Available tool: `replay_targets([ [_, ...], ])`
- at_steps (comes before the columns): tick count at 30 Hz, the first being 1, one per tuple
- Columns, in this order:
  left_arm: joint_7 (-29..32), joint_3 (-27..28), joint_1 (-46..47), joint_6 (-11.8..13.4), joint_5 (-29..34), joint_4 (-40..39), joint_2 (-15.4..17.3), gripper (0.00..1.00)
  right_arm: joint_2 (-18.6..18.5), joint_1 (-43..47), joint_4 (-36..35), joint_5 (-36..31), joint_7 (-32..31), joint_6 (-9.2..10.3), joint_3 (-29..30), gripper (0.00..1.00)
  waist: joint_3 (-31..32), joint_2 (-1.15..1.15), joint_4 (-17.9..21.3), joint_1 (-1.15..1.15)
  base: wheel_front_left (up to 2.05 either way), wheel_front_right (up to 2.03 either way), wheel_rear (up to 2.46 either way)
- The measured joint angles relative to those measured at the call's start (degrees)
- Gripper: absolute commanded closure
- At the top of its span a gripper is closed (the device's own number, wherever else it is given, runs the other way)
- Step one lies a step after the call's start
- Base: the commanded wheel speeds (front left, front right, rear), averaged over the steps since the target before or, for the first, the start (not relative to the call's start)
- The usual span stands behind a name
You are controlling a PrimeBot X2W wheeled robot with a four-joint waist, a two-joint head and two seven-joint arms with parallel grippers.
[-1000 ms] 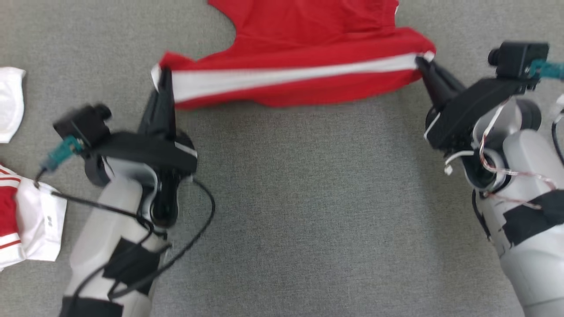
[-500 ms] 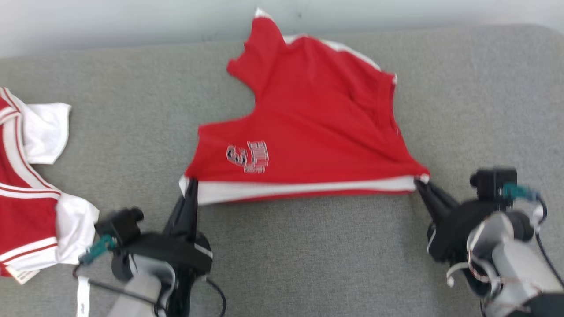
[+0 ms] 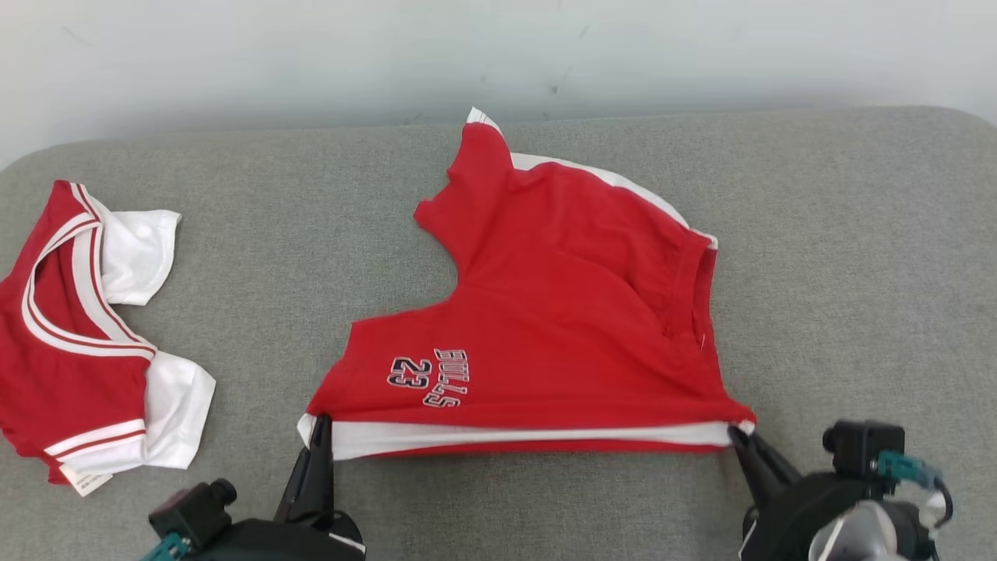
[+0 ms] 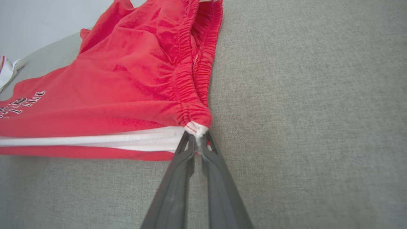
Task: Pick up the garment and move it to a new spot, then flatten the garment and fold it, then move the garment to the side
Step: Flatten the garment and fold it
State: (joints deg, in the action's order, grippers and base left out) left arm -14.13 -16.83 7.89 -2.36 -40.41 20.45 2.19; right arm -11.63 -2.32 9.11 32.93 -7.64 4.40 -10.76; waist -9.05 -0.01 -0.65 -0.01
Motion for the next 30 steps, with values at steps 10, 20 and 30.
replay_targets([
  [10,-0.01,-0.34,-3.25,1.41,3.32,-1.11,0.75,1.0,0.98,3.43,-3.71,-2.63,-3.11,1.69,0.16,1.0,0.32,0.0,1.32,0.01,0.0,0.0,0.0],
  [20,0.08,-2.15,-3.25,2.86,5.8,0.86,2.4,0.35,1.07,4.5,-4.93,-2.77,-6.58,2.19,-2.21,0.9,0.73,0.0,2.46,0.01,0.0,0.0,0.0],
  [30,0.49,-2.55,-5.58,2.91,6.35,2.2,2.49,1.0,0.55,5.65,-5.24,-2.77,-9.07,2.22,-2.13,1.0,0.17,0.01,2.06,0.02,0.0,0.0,0.0],
])
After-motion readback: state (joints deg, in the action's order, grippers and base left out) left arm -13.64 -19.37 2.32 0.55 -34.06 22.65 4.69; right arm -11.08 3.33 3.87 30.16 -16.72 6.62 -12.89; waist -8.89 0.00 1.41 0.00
